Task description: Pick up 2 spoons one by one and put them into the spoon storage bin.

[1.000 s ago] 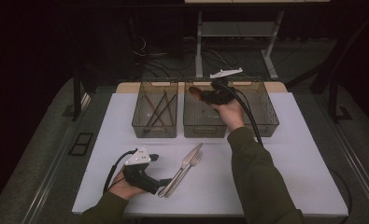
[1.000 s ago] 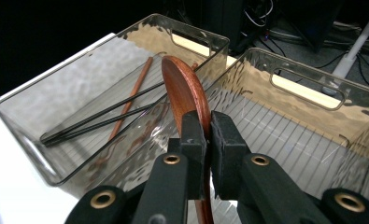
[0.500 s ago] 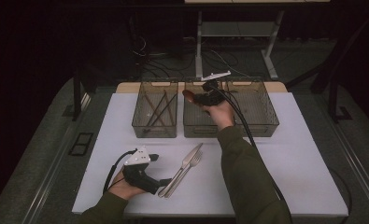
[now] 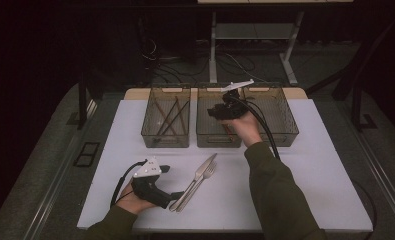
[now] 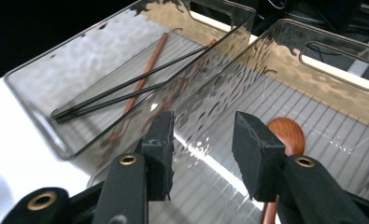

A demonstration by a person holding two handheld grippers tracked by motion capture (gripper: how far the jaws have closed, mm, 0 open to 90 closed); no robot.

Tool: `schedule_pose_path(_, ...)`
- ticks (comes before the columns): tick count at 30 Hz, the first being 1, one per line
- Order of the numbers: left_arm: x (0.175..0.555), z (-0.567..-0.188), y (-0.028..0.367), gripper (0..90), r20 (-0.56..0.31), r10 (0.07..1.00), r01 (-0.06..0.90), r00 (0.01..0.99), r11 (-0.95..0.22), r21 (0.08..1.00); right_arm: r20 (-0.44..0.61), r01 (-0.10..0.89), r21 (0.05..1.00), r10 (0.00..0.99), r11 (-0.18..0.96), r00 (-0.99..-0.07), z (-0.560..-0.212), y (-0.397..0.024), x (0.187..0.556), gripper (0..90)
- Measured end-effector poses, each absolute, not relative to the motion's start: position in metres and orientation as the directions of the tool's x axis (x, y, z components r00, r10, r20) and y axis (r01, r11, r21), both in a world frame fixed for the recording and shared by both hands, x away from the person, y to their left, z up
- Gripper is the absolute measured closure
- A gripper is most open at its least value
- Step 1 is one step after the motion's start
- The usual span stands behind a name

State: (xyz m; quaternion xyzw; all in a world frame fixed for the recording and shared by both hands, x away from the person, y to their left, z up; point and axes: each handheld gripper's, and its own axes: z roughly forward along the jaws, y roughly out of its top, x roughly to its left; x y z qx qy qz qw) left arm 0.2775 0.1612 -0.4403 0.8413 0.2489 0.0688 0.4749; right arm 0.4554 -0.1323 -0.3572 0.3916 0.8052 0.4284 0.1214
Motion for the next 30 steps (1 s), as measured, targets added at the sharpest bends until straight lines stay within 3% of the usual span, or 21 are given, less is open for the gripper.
schedule_pose_path(7,0.277,-0.441,0.161,0.0,-0.131,0.493,0.367,0.860,-0.418,0.831,0.123,0.516,0.782,0.726,0.349,-0.677,-0.356,-0.155,0.430,59.9)
schedule_pose_path(25,0.278,-0.441,0.162,0.0,-0.115,0.506,0.365,0.855,-0.428,0.827,0.097,0.508,0.749,0.688,0.425,-0.719,-0.378,-0.221,0.377,89.3)
schedule_pose_path(30,0.278,-0.441,0.162,0.0,-0.115,0.511,0.367,0.852,-0.427,0.827,0.090,0.519,0.738,0.701,0.430,-0.708,-0.388,-0.239,0.367,89.9)
